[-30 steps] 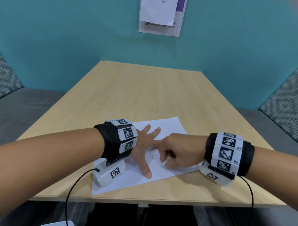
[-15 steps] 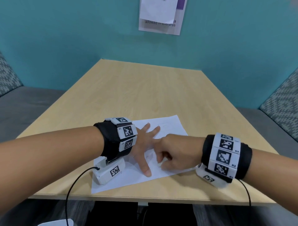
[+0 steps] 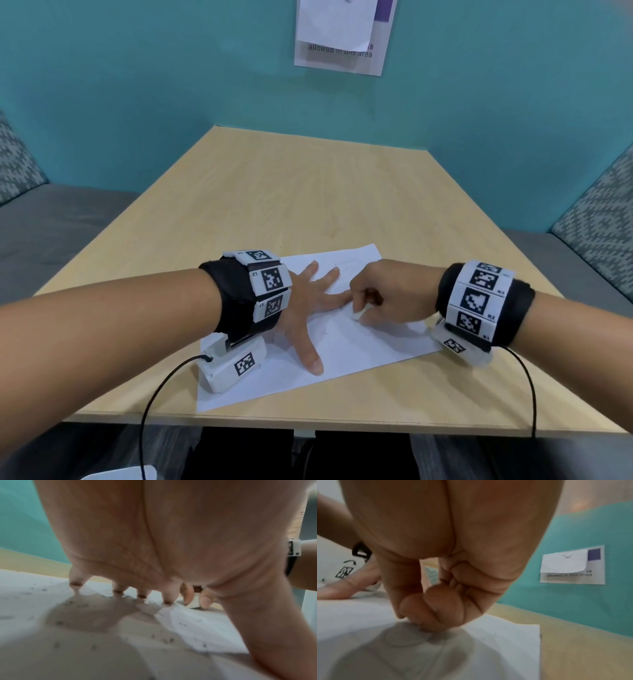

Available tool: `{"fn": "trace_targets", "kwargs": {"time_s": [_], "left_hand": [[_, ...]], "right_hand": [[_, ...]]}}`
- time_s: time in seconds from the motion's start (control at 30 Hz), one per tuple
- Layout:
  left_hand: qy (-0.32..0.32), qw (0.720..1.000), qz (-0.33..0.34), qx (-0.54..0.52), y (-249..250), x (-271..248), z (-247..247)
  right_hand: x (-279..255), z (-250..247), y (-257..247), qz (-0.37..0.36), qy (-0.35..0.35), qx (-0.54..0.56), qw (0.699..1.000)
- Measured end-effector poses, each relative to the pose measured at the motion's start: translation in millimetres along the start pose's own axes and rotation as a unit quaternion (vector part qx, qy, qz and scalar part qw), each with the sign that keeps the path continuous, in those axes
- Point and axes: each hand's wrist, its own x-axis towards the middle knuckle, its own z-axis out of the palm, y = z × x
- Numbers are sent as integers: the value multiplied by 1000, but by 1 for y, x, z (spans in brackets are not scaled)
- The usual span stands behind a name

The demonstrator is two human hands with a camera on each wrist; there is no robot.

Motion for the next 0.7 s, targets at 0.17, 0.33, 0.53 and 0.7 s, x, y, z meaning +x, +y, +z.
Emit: {"fn": "trace_targets", "kwargs": {"time_s": [0.17,0.33,0.53,0.7], "left_hand": [[21,999,25,-20,2,-5,-1],[0,1000,-8,-6,0,-3,-1],[4,1000,17,-23,3,-5,-3],[13,999,31,-23,5,-7,-4]], "right_hand": [[-8,14,-20,-62,-53,14,997],[-3,2,-3,-10,-14,4,1000],[-7,7,-12,-37,-32,18,999],[-9,14,-18,-54,-53,22,997]]}}
